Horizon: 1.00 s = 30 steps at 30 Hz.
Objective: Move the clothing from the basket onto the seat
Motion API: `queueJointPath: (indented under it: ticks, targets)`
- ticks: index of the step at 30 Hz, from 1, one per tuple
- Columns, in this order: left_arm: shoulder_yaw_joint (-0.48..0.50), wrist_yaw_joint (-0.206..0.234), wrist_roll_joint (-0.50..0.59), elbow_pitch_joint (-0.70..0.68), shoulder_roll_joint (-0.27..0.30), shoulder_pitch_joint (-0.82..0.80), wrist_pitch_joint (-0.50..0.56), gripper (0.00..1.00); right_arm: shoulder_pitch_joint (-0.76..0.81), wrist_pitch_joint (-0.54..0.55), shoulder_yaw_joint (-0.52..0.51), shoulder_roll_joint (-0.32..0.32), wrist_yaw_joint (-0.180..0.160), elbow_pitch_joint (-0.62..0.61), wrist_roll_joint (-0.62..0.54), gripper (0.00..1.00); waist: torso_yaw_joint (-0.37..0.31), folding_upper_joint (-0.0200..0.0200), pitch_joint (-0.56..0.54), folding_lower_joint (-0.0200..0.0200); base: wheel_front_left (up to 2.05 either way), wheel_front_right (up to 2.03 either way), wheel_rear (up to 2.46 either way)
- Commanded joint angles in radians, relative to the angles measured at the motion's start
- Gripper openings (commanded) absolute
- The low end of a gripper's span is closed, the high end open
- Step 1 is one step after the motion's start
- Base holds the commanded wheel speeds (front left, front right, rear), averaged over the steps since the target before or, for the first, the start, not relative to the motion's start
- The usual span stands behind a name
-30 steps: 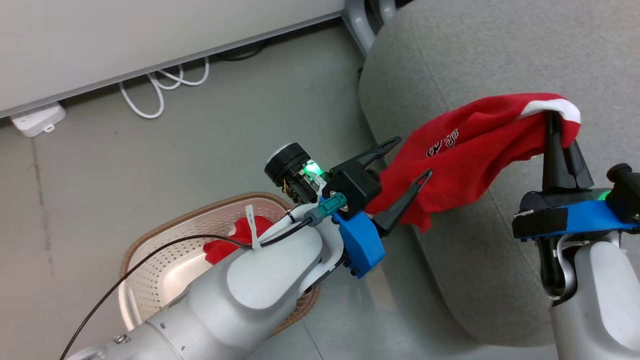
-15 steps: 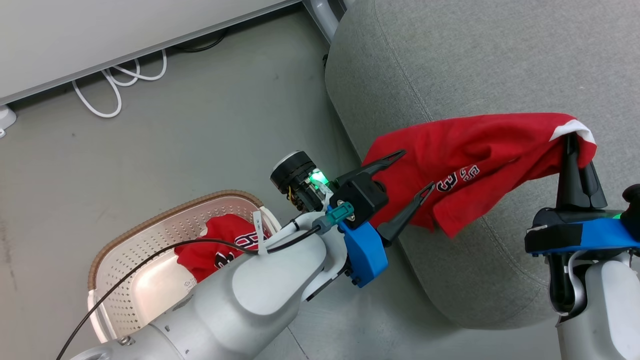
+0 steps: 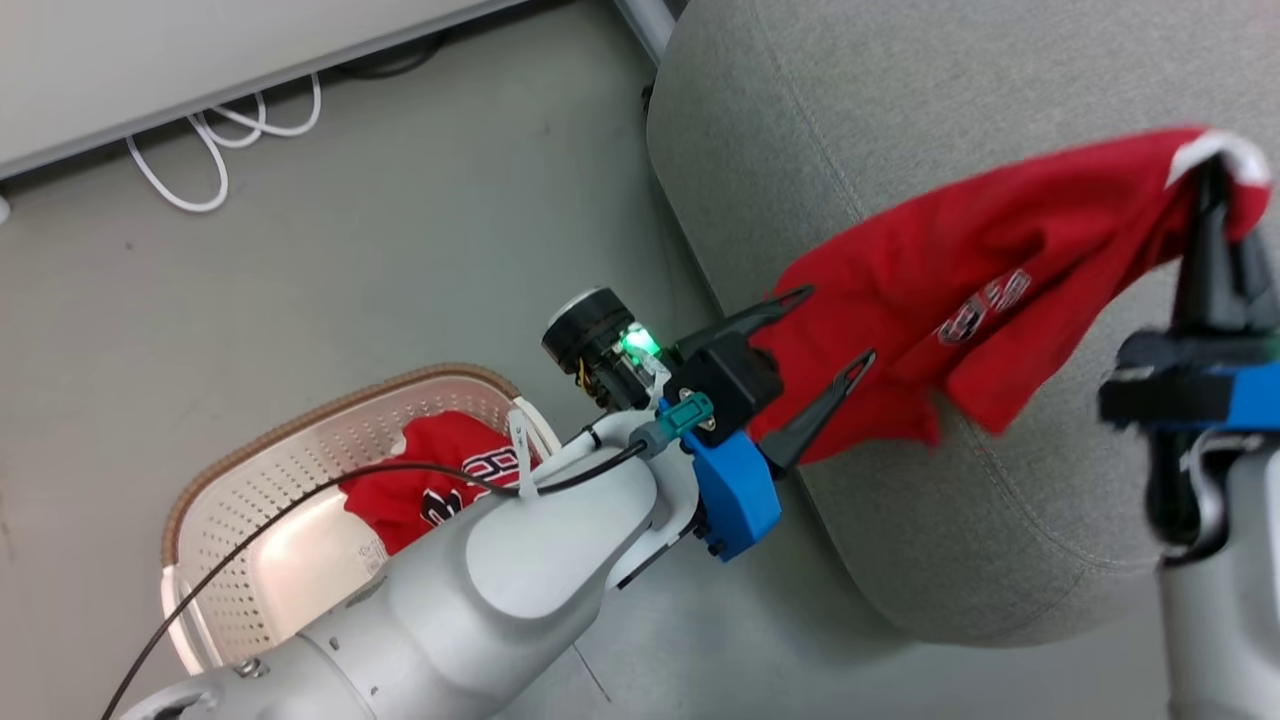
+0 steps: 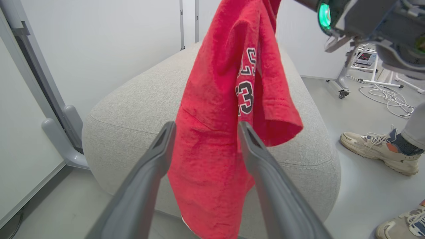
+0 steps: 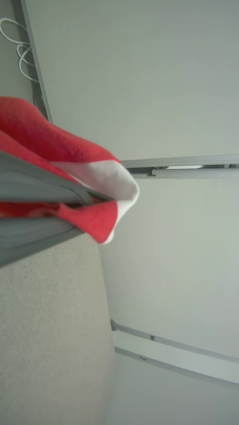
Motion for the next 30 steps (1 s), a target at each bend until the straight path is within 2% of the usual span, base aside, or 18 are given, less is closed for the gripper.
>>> queueJointPath:
  ticks: [1, 6, 13, 18, 22, 26, 30]
  targets:
    - [0.0, 0.007, 0.006, -0.002, 0.003, -0.021, 0.001, 1.0, -0.052, 0.0, 0.002, -0.026, 0.0, -0.02, 0.002, 0.0, -0.001, -0.0001, 0.03, 0.0, 0.0, 0.0, 0.0]
    - [0.006, 0.023, 0.016, -0.009, 0.019, -0.052, 0.011, 1.0, -0.173, 0.0, -0.016, -0.095, 0.0, -0.067, -0.001, 0.0, -0.012, -0.0001, 0.098, 0.0, 0.0, 0.0, 0.0]
    - [0.006, 0.049, 0.047, -0.039, 0.071, -0.116, 0.047, 1.0, -0.385, 0.0, -0.152, -0.24, 0.0, -0.119, 0.026, 0.0, -0.022, -0.0001, 0.247, 0.0, 0.0, 0.0, 0.0]
    - [0.0, 0.063, 0.071, -0.079, 0.106, -0.161, 0.082, 1.0, -0.492, 0.0, -0.253, -0.36, 0.0, -0.075, 0.051, 0.0, -0.018, -0.0001, 0.34, 0.0, 0.0, 0.0, 0.0]
    - [-0.002, 0.078, 0.085, -0.118, 0.133, -0.189, 0.111, 1.0, -0.531, 0.0, -0.298, -0.419, 0.0, -0.021, 0.051, 0.0, -0.017, -0.0001, 0.4, 0.0, 0.0, 0.0, 0.0]
    - [-0.006, 0.088, 0.101, -0.155, 0.153, -0.214, 0.137, 1.0, -0.538, 0.0, -0.325, -0.449, 0.0, 0.069, 0.044, 0.0, -0.012, -0.0001, 0.446, 0.0, 0.0, 0.0, 0.0]
    - [-0.011, 0.093, 0.112, -0.185, 0.16, -0.229, 0.156, 1.0, -0.525, 0.0, -0.329, -0.445, 0.0, 0.17, 0.028, 0.0, -0.007, -0.0001, 0.48, 0.0, 0.0, 0.0, 0.0]
